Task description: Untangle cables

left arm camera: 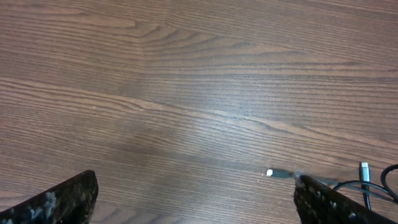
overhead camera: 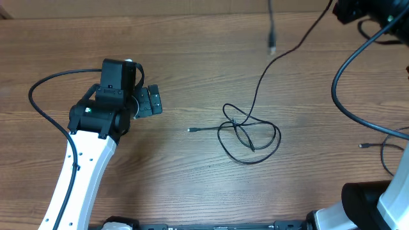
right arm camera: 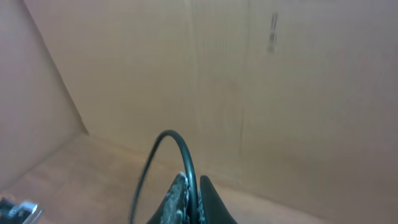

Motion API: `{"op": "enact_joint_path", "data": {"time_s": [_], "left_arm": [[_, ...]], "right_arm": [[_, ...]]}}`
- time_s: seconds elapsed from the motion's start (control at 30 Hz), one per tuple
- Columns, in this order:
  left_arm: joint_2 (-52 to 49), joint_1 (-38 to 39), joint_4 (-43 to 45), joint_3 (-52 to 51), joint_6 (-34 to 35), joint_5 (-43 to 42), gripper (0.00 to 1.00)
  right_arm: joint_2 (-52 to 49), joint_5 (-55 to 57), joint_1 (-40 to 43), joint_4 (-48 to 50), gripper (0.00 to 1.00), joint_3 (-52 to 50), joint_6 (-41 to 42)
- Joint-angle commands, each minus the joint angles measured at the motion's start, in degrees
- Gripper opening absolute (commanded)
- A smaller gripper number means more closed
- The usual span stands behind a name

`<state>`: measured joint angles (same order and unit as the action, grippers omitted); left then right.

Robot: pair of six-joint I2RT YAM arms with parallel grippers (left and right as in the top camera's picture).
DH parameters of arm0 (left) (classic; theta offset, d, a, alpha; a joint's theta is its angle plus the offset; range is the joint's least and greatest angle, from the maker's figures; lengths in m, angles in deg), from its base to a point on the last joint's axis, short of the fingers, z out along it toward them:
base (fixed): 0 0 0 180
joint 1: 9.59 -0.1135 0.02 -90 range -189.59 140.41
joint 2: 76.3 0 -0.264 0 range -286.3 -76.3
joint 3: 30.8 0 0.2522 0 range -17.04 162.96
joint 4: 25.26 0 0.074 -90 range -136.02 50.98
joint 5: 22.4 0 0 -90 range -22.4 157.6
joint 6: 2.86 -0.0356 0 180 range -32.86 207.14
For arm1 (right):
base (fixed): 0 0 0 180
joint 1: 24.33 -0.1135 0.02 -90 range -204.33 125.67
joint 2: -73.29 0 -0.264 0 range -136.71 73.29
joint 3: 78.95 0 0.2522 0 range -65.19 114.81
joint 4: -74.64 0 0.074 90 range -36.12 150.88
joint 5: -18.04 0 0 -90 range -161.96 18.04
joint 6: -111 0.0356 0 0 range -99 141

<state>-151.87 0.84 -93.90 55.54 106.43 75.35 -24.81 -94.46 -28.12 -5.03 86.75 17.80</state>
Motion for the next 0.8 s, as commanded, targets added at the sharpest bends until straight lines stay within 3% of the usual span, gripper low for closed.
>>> {"op": "enact_joint_path", "data": {"time_s": [0.0,0.2,0.4,0.53,0.63,0.77], "left_arm": [[-0.09,-0.28,0.04,0.44,-0.66,0.55,1.00],[-0.09,-0.28,0.04,0.44,-0.66,0.55,1.00],[-0.09,-0.28,0.07,0.44,-0.66,0.55,1.00],[-0.09,-0.28,0.07,0.44,-0.63,0.55,1.00],[-0.09,-0.28,0.04,0.44,-0.66,0.55,1.00],[-0.09,-0.28,0.04,0.44,-0.66,0.55,1.00]], "right_arm": [[0.61,-0.31,-0.07,8.35,0.04,0.85,0.46],[0.59,3.04,-0.07,43.19,0.04,0.81,5.64],[0.59,8.11,-0.07,61.24,0.04,0.81,9.42],[0.42,9.09,-0.04,54.40,0.04,0.66,8.33],[-0.24,11.96,-0.04,45.68,0.04,0.66,0.57],[-2.56,31.47,0.37,33.27,0.04,0.66,-9.57]]}}
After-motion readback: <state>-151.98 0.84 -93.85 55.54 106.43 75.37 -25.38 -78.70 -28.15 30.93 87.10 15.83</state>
